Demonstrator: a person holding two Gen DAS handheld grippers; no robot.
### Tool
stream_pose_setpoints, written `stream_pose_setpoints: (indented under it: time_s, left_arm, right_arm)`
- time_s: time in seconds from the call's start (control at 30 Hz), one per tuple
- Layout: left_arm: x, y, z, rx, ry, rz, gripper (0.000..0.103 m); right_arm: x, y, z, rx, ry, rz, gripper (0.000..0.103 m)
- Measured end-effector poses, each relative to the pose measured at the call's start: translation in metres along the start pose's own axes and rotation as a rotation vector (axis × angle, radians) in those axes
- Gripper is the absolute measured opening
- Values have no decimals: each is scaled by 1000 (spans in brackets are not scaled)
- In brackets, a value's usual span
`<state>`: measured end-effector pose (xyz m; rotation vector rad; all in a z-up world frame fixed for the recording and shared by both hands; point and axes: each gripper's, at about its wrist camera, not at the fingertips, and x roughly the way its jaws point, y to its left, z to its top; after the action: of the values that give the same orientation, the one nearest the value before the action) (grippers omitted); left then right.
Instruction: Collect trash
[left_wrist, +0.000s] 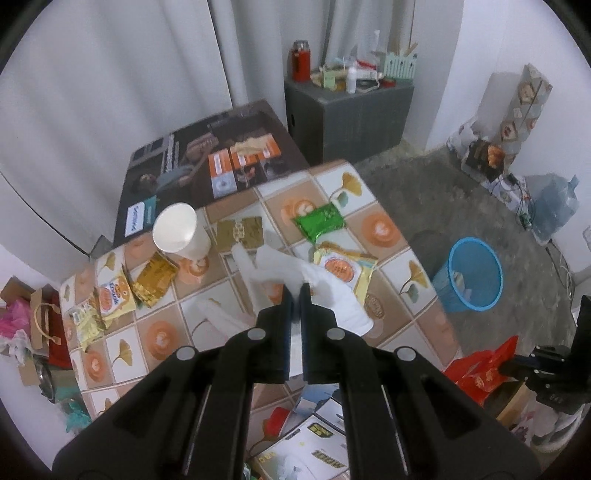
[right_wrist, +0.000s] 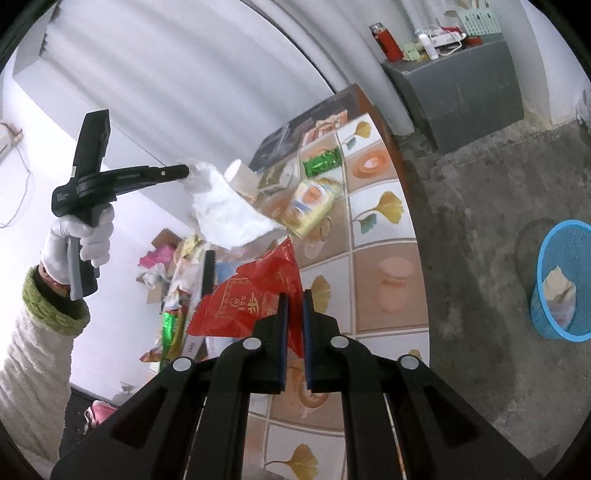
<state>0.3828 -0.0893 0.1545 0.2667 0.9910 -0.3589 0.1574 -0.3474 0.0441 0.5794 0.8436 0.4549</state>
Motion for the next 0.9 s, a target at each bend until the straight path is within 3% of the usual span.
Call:
stream_pose_setpoints:
  time_s: [0.47, 0.9]
  left_arm:
    - [-83, -39, 8, 4, -169, -56, 2]
    - [-114, -144, 16, 95, -204, -182, 2]
  right_arm:
    - [-69, 2, -2, 31, -110, 39, 7]
    - [-163, -40, -25, 127, -227, 15, 7]
